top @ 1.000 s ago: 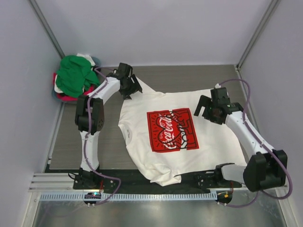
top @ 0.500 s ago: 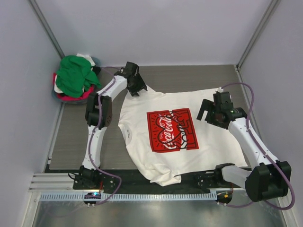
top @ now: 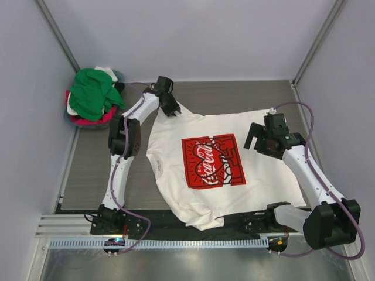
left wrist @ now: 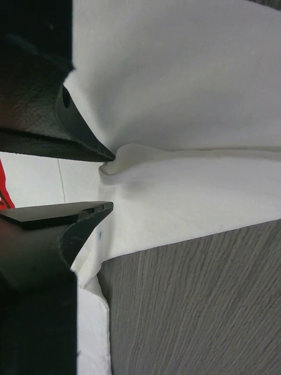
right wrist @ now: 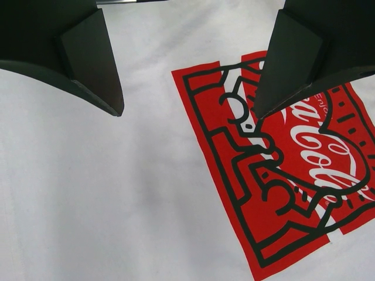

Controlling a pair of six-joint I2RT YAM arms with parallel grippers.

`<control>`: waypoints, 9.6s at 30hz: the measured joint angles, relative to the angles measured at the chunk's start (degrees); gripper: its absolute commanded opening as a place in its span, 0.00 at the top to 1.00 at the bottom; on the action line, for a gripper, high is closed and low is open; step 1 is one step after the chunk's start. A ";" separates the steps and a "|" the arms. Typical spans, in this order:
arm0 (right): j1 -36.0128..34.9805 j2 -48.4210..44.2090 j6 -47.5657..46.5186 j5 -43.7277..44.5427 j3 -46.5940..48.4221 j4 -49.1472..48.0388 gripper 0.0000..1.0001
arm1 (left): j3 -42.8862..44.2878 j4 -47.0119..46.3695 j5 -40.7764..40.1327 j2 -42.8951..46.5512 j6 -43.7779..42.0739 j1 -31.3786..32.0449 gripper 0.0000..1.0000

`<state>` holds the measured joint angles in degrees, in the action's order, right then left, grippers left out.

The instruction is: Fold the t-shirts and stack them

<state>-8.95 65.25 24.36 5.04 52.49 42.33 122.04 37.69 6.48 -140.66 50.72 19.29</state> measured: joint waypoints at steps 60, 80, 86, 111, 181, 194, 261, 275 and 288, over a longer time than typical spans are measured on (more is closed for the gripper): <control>-2.89 32.63 5.84 -1.11 9.53 -4.20 0.00 | -55.23 -1.62 -7.37 37.38 -3.61 -2.38 0.00; 1.75 60.33 4.59 -2.80 48.61 3.39 0.00 | -3.56 17.33 -13.68 13.07 -13.49 -8.96 0.00; 1.77 50.69 4.00 -3.10 38.97 4.57 0.01 | -33.94 15.04 -14.88 41.24 -11.08 -1.49 0.00; 1.66 5.31 7.23 -5.57 1.25 5.51 0.00 | -44.09 3.82 -5.16 28.85 -3.26 1.57 0.00; -0.26 -5.55 5.35 -11.30 -4.00 5.46 0.00 | -74.95 2.99 -11.65 61.77 6.99 28.17 0.50; -0.26 -5.75 5.51 -11.69 -4.00 6.45 0.00 | -72.46 4.46 -14.84 58.82 11.65 32.79 1.00; -0.33 0.52 5.49 -13.75 -4.68 2.95 0.00 | -82.49 7.34 -17.38 69.48 22.27 40.94 0.99; -0.33 0.52 5.53 -13.79 -5.40 2.36 0.00 | -78.97 31.08 -22.77 92.98 24.76 40.94 0.35; -0.33 -1.07 7.23 -10.60 -6.47 2.29 0.00 | -84.00 15.63 -19.06 79.23 28.52 54.01 0.41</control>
<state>-9.28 64.18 31.59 -5.56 46.02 44.62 38.04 53.32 -12.58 -61.43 79.24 73.30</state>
